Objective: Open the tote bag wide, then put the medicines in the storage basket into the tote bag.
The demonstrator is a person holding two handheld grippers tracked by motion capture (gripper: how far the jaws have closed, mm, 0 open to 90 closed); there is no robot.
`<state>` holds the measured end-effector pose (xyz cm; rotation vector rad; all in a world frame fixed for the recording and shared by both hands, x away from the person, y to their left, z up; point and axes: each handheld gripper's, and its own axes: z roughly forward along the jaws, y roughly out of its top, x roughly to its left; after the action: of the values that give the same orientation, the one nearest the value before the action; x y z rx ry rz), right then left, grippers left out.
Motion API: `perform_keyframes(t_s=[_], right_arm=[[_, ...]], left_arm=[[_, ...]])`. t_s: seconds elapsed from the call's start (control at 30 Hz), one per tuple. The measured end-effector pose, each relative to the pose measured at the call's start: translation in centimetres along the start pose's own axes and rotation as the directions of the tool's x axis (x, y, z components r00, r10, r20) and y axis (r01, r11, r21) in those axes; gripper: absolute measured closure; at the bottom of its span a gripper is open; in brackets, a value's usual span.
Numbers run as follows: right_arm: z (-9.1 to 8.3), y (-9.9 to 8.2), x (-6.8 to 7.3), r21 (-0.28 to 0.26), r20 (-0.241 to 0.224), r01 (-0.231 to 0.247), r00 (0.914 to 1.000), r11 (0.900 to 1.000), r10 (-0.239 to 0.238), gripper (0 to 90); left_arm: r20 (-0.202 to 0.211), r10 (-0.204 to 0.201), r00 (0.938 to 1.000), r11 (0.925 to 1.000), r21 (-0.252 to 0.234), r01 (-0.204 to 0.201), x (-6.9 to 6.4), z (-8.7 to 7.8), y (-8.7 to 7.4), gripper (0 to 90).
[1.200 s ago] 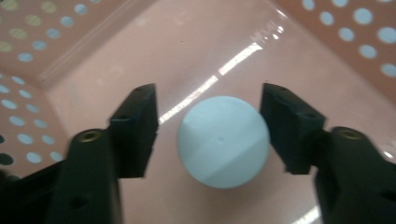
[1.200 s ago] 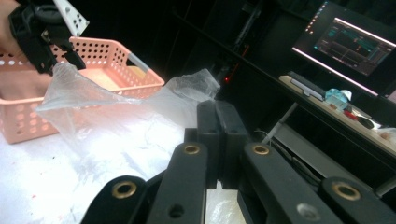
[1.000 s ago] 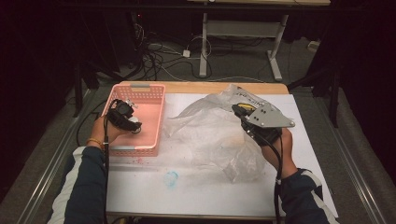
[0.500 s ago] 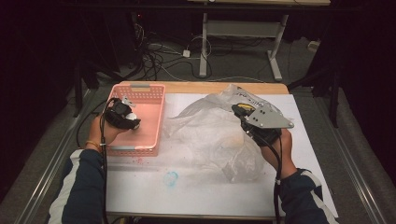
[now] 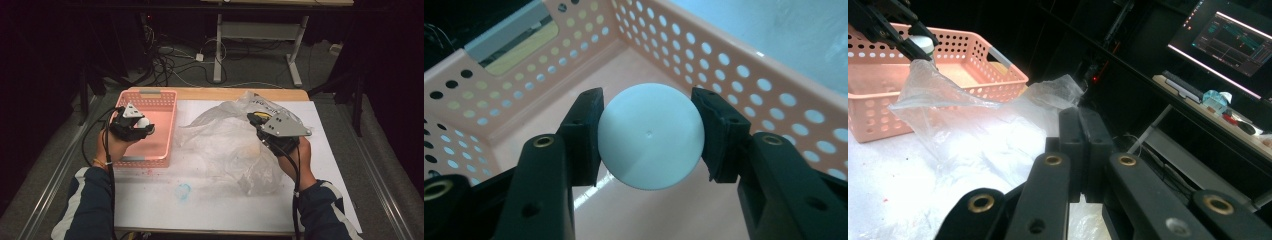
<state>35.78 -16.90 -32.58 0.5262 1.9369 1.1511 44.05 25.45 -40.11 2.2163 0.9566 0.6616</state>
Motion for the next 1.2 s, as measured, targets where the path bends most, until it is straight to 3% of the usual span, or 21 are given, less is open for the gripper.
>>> perform_keyframes(t_s=[0.23,0.4,0.7,0.93,1.03,1.13,1.2], right_arm=[[0.5,-0.4,0.1,0.02,-0.006,0.006,1.0,0.9998,-0.006,90.0],[0.7,-0.5,0.0,0.025,-0.003,0.002,1.0,0.9997,-0.002,90.0],[0.8,-0.7,-0.2,0.031,0.001,-0.009,1.0,0.9995,0.009,90.0],[1.2,-0.9,-0.2,0.038,0.002,-0.025,0.9997,0.999,0.025,90.0],[1.1,-0.8,0.0,0.032,0.0,-0.027,0.9996,0.9991,0.027,90.0],[1.1,-0.6,0.4,0.03,0.007,-0.024,0.9997,0.9993,0.024,90.0],[1.0,-0.5,0.5,0.032,0.004,-0.023,0.9997,0.9992,0.023,90.0]], left_arm=[[0.016,0.003,0.9999,0.9972,-0.075,-0.002,-1.2,-1.2,0.3,48.5],[0.02,0.031,0.9993,0.9913,-0.129,-0.028,-2.5,-2.1,1.0,48.6],[0.038,0.082,0.9959,0.9718,-0.225,-0.071,-4.7,-3.8,2.4,48.6],[0.051,0.139,0.9889,0.9339,-0.339,-0.114,-7.2,-6.8,3.7,48.6],[0.047,0.176,0.9832,0.9121,-0.383,-0.145,-8.5,-8.0,4.5,48.6],[0.045,0.224,0.9736,0.8877,-0.422,-0.185,-10.2,-9.1,5.1,48.6],[0.027,0.24,0.9703,0.8758,-0.437,-0.205,-11.2,-9.4,5.4,48.6]])
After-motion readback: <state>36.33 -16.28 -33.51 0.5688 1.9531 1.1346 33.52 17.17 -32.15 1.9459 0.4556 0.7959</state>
